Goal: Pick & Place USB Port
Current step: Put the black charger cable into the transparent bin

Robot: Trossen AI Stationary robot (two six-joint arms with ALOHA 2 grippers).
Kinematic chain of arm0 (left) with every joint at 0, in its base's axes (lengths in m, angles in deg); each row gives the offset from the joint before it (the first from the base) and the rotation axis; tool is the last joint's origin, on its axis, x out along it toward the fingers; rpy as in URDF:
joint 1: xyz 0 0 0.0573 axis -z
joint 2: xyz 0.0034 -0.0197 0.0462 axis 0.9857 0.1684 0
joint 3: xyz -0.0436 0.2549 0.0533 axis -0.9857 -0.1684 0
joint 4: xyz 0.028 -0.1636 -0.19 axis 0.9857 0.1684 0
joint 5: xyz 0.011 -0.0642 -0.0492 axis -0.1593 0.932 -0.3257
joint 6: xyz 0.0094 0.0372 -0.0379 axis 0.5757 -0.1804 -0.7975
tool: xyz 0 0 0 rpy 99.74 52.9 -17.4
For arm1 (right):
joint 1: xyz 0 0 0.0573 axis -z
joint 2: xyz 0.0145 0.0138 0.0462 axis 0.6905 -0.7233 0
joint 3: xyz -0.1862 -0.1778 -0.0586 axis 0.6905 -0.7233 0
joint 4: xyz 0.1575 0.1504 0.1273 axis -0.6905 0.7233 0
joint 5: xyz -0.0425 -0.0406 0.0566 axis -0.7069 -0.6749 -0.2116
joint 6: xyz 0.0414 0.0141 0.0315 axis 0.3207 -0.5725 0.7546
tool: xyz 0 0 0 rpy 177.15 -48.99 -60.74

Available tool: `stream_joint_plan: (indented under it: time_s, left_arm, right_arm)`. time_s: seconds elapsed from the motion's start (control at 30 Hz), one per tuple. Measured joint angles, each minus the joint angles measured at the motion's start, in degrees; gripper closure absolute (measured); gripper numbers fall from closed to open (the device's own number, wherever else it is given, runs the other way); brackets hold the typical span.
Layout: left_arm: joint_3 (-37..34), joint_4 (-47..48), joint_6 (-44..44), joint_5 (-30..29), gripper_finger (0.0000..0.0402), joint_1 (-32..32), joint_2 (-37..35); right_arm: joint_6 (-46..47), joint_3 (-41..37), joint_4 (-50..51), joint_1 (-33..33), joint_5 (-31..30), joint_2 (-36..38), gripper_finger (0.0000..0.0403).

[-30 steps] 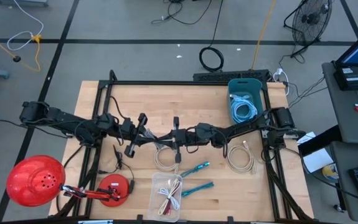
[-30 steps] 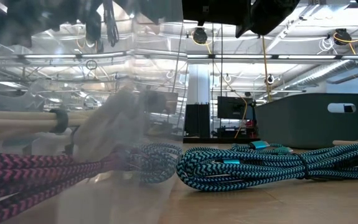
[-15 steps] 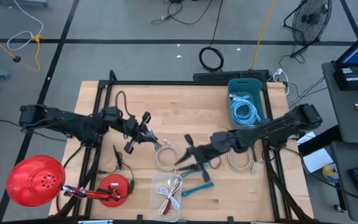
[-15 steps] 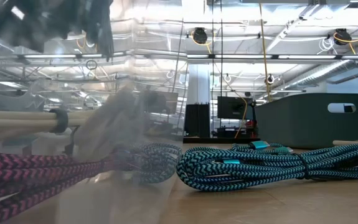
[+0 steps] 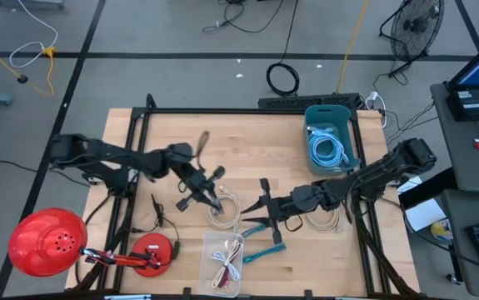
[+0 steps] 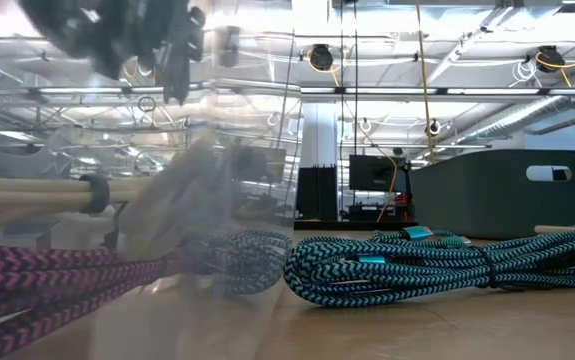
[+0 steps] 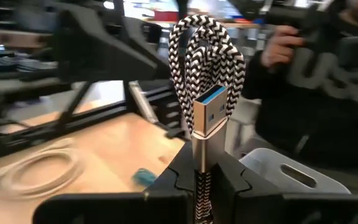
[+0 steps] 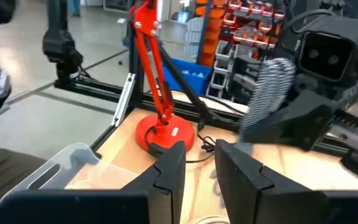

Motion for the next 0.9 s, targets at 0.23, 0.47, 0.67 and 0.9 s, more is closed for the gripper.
stream_joint_plan:
  time_s: [0.23, 0.47, 0.67, 0.9]
  left_arm:
    - [11.9, 5.8, 3.3, 14.7, 0.0387, -0.1, 12.3]
    - [20.4, 25.2, 25.1, 22.1, 0.0387, 1.8, 17.4]
    - [26.8, 45.9, 38.4, 16.1, 0.0387, 4.0, 17.6]
    - [36.0, 71.4, 49.5, -4.0, 0.0387, 11.6, 17.3]
  right_arm:
    - [-0.1, -3.7, -3.4, 0.4, 0.0, 0.5, 0.0326]
    - [-0.2, -5.6, -3.2, 0.4, 0.1, 0.5, 0.0328]
    - [-0.3, -6.8, -3.0, 0.4, 0.1, 0.5, 0.0335]
    - [-0.3, -7.2, -2.5, 0.4, 0.1, 0.5, 0.0346]
